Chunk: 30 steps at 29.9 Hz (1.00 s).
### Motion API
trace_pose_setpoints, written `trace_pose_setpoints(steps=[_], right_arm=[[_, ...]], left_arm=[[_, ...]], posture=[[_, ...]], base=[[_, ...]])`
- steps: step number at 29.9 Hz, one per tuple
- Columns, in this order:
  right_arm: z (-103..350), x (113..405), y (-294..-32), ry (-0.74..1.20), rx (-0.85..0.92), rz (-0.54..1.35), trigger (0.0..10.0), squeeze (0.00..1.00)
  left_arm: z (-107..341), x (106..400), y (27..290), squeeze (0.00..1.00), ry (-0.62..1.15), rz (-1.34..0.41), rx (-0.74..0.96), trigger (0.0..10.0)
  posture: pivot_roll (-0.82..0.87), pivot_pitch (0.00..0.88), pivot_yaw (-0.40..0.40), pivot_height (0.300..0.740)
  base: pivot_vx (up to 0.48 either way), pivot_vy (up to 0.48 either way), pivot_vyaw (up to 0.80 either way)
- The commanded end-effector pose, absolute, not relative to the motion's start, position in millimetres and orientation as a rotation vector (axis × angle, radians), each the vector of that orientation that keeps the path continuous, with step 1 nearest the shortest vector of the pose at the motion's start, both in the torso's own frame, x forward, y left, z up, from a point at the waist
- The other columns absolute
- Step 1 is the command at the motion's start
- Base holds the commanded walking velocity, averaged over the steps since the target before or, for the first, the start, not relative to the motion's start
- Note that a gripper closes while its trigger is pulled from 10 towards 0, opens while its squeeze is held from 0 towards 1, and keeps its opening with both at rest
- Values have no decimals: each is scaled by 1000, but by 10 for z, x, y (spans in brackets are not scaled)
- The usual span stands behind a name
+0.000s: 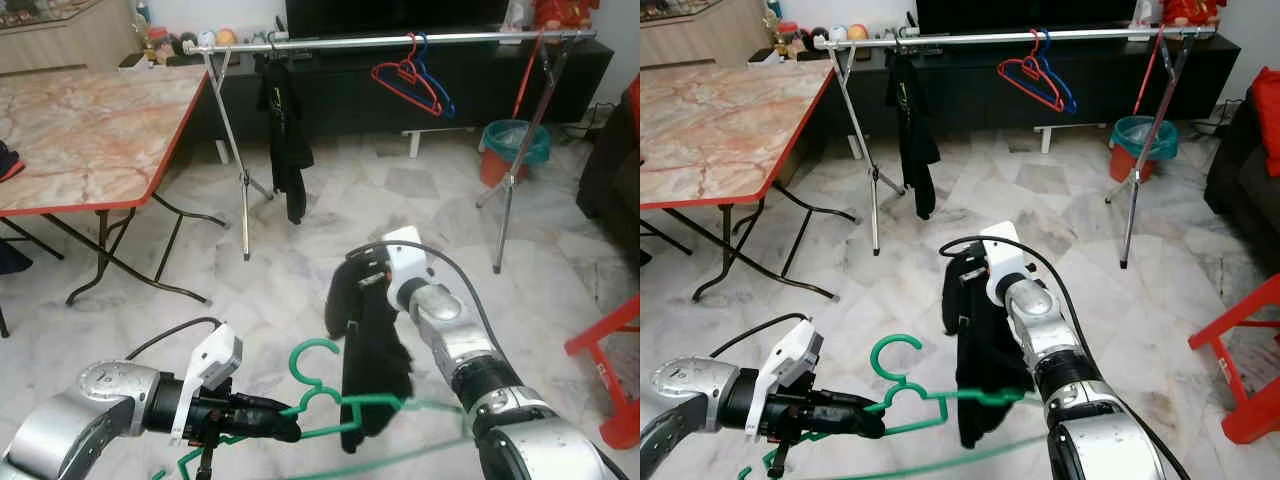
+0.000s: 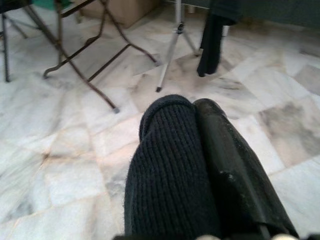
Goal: Hang hanger
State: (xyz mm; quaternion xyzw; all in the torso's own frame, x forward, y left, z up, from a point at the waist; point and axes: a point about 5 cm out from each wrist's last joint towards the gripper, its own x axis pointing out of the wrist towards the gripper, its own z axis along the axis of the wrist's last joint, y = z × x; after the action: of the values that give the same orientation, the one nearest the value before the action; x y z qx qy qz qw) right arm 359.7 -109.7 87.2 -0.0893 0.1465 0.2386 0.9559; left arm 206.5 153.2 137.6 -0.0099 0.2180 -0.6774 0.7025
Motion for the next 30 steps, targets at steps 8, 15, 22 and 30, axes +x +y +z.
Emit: trace_pose_setpoints(steps=[8, 15, 22, 30], right_arm=[[898, 3691, -1299, 337, -228, 257, 10000, 0], [710, 3583, -1864, 461, -81, -181, 10000, 0], [608, 3480, -1953, 504, 41, -394, 10000, 0], [572, 3447, -1828, 530, 247, -501, 10000, 0]], left_arm=[[1232, 2247, 1716, 0, 516, -1270, 118, 10000], [1061, 2387, 1873, 0, 552, -1046, 212, 10000], [1106, 2752, 1873, 0, 396, -737, 180, 10000], [1120, 2736, 1750, 0, 396, -831, 163, 10000]], posture=[[-5, 18, 65, 740], [-9, 24, 57, 740], [-21, 28, 58, 740], [-27, 33, 66, 740]], base=[[0, 0, 0], [0, 0, 0], [0, 0, 0], [0, 0, 0]])
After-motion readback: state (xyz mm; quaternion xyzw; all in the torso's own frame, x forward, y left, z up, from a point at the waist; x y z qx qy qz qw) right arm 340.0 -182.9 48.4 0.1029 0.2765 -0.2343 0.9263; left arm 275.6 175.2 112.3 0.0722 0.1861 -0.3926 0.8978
